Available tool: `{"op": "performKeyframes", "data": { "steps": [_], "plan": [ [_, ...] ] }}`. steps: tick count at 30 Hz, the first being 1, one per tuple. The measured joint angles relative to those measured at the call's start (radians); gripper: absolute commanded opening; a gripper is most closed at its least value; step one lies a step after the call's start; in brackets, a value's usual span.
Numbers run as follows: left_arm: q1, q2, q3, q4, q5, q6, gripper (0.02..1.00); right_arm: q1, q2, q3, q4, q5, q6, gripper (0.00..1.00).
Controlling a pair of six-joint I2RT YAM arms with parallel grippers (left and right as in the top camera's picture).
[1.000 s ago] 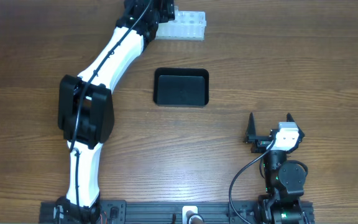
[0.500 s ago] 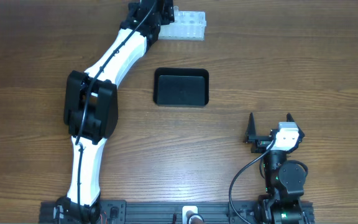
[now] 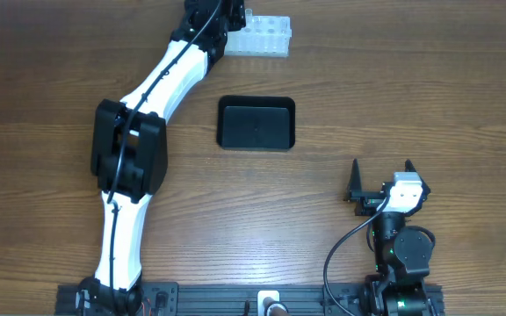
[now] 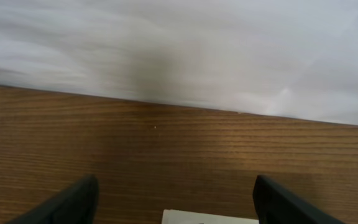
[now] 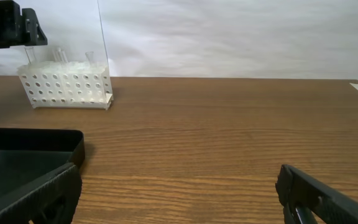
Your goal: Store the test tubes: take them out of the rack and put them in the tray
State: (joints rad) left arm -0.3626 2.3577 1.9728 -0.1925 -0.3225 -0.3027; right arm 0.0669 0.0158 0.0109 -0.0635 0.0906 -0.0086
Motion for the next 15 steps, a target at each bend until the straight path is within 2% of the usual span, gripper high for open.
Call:
{"op": "performKeyframes", "data": {
  "steps": [15],
  "plan": [
    [-0.006,0.059,0.017,0.014,0.000,0.022,0.665,0.000,0.000,0.000,0.000,0.000,0.001,0.991]
  ]
}}
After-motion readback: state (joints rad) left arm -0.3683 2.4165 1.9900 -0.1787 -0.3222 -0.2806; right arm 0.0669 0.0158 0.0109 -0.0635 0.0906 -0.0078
